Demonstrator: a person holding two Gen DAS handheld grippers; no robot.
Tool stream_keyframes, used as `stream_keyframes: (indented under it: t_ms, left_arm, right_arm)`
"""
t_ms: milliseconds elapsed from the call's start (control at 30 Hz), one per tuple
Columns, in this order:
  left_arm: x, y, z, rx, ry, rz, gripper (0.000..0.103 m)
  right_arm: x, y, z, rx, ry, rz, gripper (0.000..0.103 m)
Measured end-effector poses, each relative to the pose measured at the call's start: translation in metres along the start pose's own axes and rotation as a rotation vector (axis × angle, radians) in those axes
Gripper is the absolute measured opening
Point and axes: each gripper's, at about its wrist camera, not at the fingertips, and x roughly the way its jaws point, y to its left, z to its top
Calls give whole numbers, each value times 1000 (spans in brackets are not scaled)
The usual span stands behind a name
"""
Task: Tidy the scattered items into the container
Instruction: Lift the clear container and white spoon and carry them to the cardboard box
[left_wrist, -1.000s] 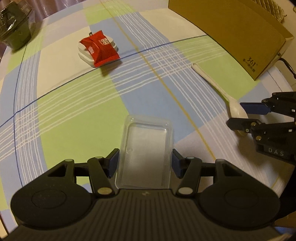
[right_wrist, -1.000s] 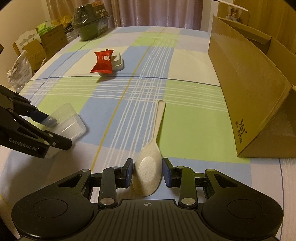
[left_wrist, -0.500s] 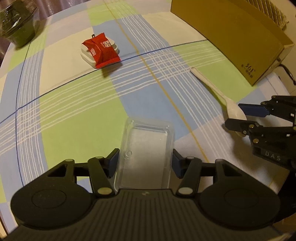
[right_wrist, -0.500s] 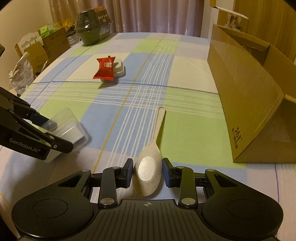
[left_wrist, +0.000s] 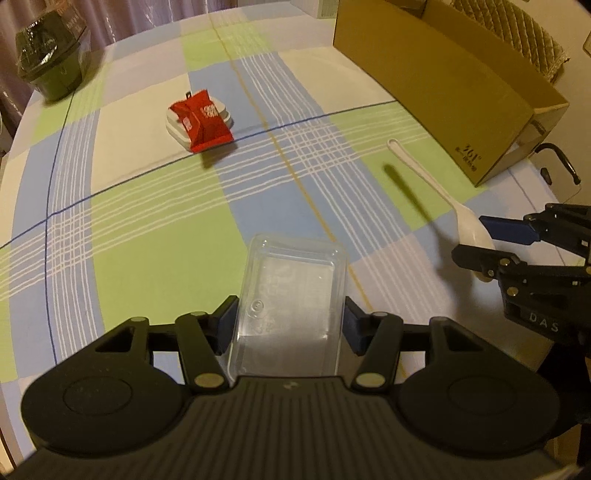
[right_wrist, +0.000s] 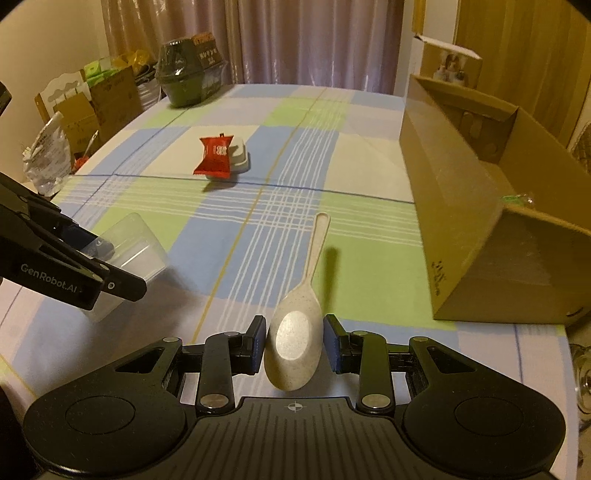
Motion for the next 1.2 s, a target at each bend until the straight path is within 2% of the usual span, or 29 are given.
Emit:
stream_keyframes:
  t_ms: [633, 1200]
  left_arm:
    - [-55, -35, 2, -14, -69, 8, 53]
    - [-80, -75, 21, 10, -116, -11, 53]
  right_arm:
    - [-70, 2, 12, 2, -118, -10, 36]
    - [-118, -27, 21, 49, -205, -54, 36]
